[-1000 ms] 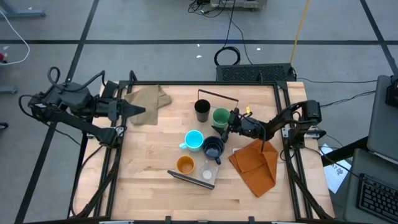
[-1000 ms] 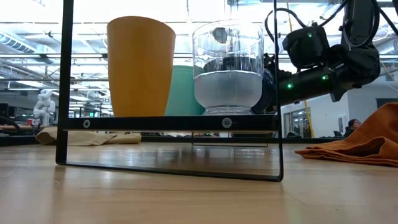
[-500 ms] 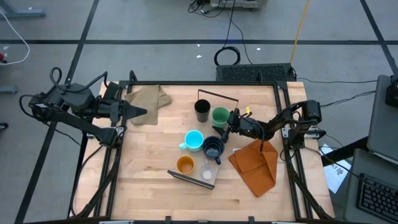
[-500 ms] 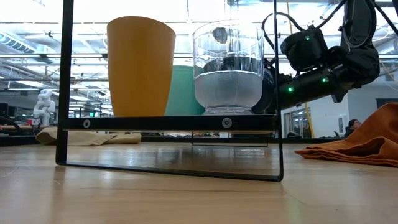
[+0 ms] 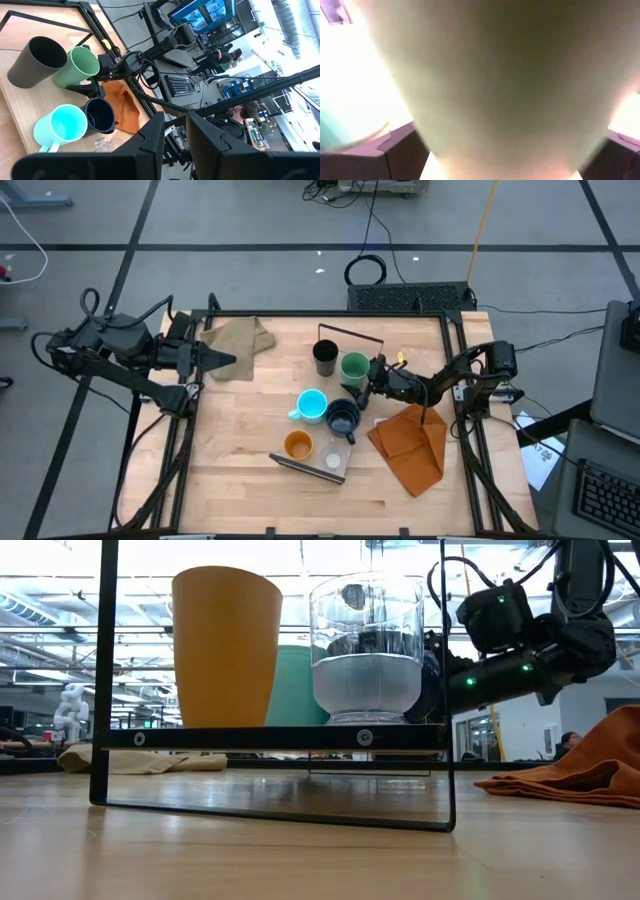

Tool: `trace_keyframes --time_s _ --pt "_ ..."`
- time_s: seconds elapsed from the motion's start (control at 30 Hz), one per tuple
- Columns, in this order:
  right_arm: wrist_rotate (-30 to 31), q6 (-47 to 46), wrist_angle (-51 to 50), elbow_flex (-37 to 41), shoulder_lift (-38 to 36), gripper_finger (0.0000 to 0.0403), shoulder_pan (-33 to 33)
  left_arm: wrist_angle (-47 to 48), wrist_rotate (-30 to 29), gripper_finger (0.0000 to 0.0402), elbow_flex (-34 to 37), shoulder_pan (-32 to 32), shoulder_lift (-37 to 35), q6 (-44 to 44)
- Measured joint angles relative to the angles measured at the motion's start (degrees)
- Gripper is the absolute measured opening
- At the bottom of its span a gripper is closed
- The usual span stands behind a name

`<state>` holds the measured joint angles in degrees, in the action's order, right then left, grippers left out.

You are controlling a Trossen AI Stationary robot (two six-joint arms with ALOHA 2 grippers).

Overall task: Stack small to large cups/mugs on shelf
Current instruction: Put the green cup on the shelf, then return to Home Position

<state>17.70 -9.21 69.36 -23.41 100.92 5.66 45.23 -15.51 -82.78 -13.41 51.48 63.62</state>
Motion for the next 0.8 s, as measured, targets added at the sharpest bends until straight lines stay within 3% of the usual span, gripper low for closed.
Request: trace_keyframes --time_s 0.3,0.63,0.8 --pt "0.1 -2.1 1.5 4.3 -1.5 0.0399 -0.2 0.0 0.0 0.0081 0.0 0.0 0.0 -0.2" --pt "0.0 -3.4 1.5 12.3 -10.8 0.04 -1.1 0.0 0.0 0.0081 0.0 0.0 0.0 -0.3" --pt "-5.8 -6.9 1.6 16.0 -17.1 0.04 -4.4 -0.1 0.0 0.0081 0.0 0.0 0.0 -0.7"
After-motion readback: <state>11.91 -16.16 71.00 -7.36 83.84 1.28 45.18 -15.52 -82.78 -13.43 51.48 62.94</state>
